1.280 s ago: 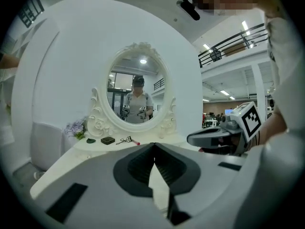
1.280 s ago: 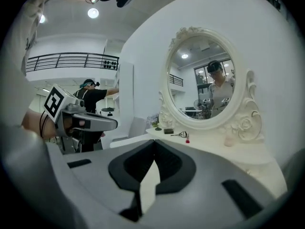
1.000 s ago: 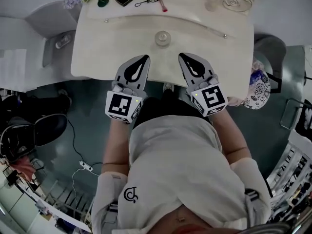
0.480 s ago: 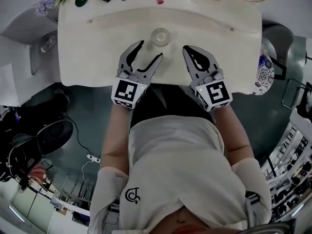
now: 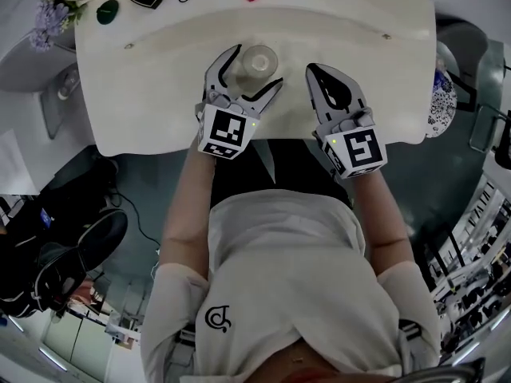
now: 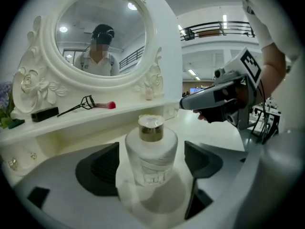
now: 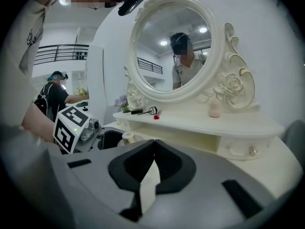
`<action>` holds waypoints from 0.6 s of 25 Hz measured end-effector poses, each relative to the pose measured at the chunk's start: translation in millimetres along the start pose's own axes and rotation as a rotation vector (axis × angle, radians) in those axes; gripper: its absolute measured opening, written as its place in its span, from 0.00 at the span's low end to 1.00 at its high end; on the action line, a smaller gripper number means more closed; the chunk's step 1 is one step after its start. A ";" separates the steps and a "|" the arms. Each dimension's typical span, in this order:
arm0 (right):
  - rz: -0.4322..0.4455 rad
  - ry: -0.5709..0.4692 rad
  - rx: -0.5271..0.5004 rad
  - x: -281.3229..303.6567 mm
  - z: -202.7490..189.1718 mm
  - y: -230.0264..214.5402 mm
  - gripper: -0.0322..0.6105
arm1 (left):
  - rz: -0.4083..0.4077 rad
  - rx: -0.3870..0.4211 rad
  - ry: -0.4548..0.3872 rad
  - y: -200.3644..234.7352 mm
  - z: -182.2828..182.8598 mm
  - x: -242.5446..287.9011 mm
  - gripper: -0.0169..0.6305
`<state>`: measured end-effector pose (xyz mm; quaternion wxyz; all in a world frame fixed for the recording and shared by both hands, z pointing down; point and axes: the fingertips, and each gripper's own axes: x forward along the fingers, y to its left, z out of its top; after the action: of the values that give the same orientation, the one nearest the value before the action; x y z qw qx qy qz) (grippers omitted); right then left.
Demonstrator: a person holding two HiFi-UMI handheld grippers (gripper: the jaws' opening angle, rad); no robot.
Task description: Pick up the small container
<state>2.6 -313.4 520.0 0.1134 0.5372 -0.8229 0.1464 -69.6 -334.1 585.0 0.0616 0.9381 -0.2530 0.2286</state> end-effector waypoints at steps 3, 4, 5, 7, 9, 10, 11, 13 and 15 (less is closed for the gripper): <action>-0.018 0.005 0.012 0.0 -2.5 -4.8 0.06 | -0.012 0.038 0.026 -2.4 -3.2 7.1 0.68; -0.024 0.005 0.018 -0.1 -3.3 -6.6 0.06 | -0.017 0.049 0.030 -3.3 -3.0 9.4 0.68; -0.030 0.006 0.024 -0.2 -4.3 -8.5 0.06 | -0.021 0.060 0.034 -3.9 -2.9 12.1 0.68; -0.039 0.010 0.032 -0.8 -5.8 -12.2 0.06 | -0.019 0.074 0.044 -3.4 -3.3 17.5 0.67; -0.045 0.015 0.044 -1.8 -8.4 -15.2 0.06 | -0.012 0.066 0.055 -0.7 -4.3 21.5 0.66; -0.047 0.018 0.044 -2.0 -9.0 -16.6 0.06 | -0.007 0.057 0.059 1.1 -4.2 22.9 0.63; -0.047 0.021 0.040 -1.9 -8.8 -18.2 0.06 | -0.002 0.051 0.061 2.7 -3.6 23.9 0.60; -0.051 0.027 0.038 -1.7 -8.9 -21.7 0.06 | 0.006 0.048 0.060 3.4 -2.3 25.1 0.58; -0.058 0.032 0.049 -2.9 -10.6 -25.2 0.06 | 0.008 0.036 0.056 2.4 -2.0 25.2 0.57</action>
<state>27.1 -316.7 532.0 0.1179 0.5609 -0.8012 0.1718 -52.3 -346.9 598.3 0.0511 0.9311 -0.2508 0.2597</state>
